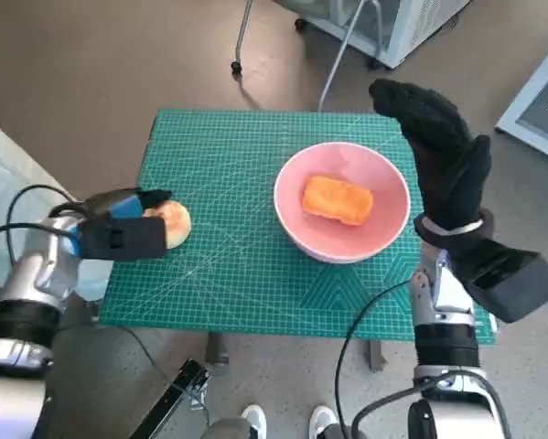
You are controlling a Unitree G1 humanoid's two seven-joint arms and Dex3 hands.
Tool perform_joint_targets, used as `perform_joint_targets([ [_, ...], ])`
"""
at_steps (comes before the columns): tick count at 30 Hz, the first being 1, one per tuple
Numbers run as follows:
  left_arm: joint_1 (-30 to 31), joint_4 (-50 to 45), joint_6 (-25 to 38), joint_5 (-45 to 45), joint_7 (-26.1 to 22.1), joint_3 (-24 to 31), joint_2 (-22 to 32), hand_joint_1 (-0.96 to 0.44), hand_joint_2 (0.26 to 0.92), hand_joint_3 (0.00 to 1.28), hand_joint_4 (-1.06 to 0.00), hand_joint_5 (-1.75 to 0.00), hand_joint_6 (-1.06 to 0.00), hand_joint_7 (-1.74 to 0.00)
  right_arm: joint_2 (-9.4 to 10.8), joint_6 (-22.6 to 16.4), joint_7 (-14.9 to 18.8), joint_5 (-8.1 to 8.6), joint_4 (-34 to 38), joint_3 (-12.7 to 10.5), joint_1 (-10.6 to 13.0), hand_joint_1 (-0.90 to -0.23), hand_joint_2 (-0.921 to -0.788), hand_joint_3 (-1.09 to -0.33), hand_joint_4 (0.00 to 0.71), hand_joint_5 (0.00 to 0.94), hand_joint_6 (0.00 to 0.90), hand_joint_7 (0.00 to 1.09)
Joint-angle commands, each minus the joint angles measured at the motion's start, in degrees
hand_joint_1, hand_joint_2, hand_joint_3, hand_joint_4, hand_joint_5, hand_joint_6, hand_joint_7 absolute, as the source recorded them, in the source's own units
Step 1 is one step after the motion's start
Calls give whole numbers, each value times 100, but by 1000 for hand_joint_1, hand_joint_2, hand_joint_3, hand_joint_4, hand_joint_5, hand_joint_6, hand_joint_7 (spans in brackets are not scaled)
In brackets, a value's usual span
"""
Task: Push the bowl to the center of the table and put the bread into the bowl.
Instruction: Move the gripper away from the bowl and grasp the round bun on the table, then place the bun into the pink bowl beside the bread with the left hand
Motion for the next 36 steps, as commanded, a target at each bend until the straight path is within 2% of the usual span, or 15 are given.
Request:
perform_joint_targets([
  [1,-240,570,-314,184,394,-207,-178,-160,822,6,-157,-28,-303,-29,-59,67,43,-11,-9,-6,113,-663,-921,-725,266,10,-1,758],
  [8,-434,1213,-611,323,825,-425,-436,-138,852,17,-243,-49,-391,-67,-62,91,29,-41,-42,18,146,-662,-921,-724,266,10,-1,758],
  [12,-510,1400,-722,347,975,-495,-498,-122,881,20,-342,-58,-506,-117,-64,111,17,-62,-67,35,158,-662,-921,-725,266,10,-1,758],
  [14,-538,1437,-766,349,1024,-520,-496,-111,897,21,-427,-77,-577,-157,-68,128,15,-65,-85,41,165,-661,-921,-725,268,10,-1,758],
  [15,-546,1446,-787,346,1042,-528,-490,-198,905,86,-546,-127,-561,-596,-70,138,14,-65,-96,43,169,-661,-921,-725,269,11,-1,758],
  [16,-556,1458,-818,338,1060,-530,-475,-228,909,115,-588,-148,-548,-759,-72,146,12,-68,-103,44,172,-661,-921,-725,270,12,-1,757],
  [17,-562,1466,-840,331,1074,-533,-463,-146,913,136,-589,-545,-524,-961,-74,153,11,-69,-114,46,177,-661,-921,-725,271,12,-1,757],
  [18,-576,1472,-865,318,1079,-528,-444,-94,916,153,-584,-805,-504,-1096,-76,156,10,-73,-123,48,181,-661,-921,-725,272,13,-1,757],
  [20,-604,1452,-908,284,1069,-507,-401,-49,918,153,-601,-1032,-506,-1174,-82,164,12,-78,-144,51,193,-661,-921,-725,273,13,-1,757],
  [21,-618,1435,-926,267,1061,-495,-381,-32,919,145,-607,-1119,-524,-1185,-85,167,13,-79,-155,53,199,-661,-921,-725,273,13,-1,757],
  [25,-684,1296,-989,154,972,-394,-278,-7,920,128,-612,-1234,-567,-1197,-98,176,13,-88,-179,60,221,-661,-921,-725,274,14,-1,756],
  [31,-734,688,-961,-87,746,-115,-147,-1,920,115,-608,-1261,-600,-1182,-116,179,16,-99,-172,66,224,-660,-921,-725,275,14,-1,755],
  [36,-660,-274,-933,-422,640,273,-109,0,921,112,-609,-1236,-604,-1206,-127,183,30,-100,-136,77,203,-660,-921,-726,275,13,-1,755],
])
